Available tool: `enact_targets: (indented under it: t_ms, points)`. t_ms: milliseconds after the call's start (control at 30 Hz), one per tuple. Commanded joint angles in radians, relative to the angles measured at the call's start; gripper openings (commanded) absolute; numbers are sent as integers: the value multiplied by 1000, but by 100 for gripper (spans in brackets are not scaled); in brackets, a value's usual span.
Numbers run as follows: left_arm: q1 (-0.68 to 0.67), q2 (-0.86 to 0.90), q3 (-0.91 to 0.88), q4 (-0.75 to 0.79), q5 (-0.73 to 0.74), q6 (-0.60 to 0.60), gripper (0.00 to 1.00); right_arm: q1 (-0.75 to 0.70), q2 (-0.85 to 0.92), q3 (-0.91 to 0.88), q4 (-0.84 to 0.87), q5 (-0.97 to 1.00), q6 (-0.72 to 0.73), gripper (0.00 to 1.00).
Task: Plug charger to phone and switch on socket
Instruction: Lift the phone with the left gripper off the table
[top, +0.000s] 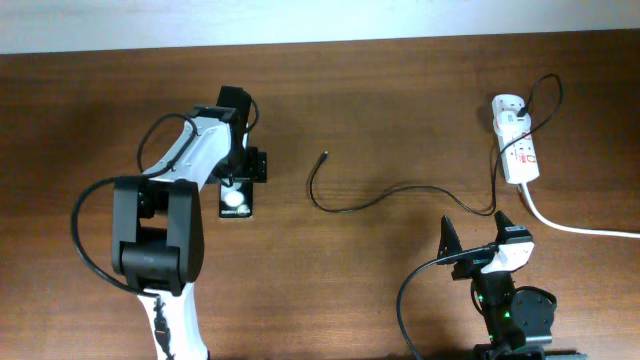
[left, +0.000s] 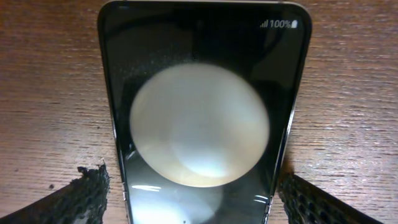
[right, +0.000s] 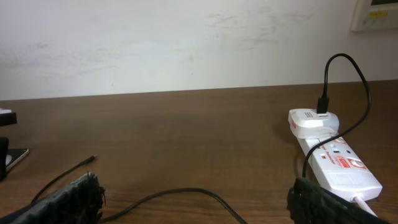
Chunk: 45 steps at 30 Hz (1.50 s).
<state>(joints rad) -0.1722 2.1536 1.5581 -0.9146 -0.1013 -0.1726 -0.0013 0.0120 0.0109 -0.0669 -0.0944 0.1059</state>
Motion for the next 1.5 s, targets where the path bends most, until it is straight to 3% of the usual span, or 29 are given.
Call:
enact_targets:
  t_ms: [0,400,500,667,767,1067,1467]
  points:
    - [-2,41,-71,21,23,13,90,-5,-8,-5,-5,-6,6,99]
    - [-2,41,-89,-2,43,35,89,-5,-8,-5,-4,-6,6,99]
    - [-2,41,-89,-2,45,35,74,-5,-8,-5,-5,-6,6,99]
    - [-2,41,-89,10,45,35,72,-5,-8,-5,-5,-6,6,99]
    - [-2,40,-68,6,45,35,63,-5,-8,-5,-5,-6,6,99]
    - [-2,40,166,-147,45,35,61,-5,-8,-5,-5,-6,6,99]
    - [-2,40,199,-182,61,35,62,-5,-8,-5,-4,-6,6,99]
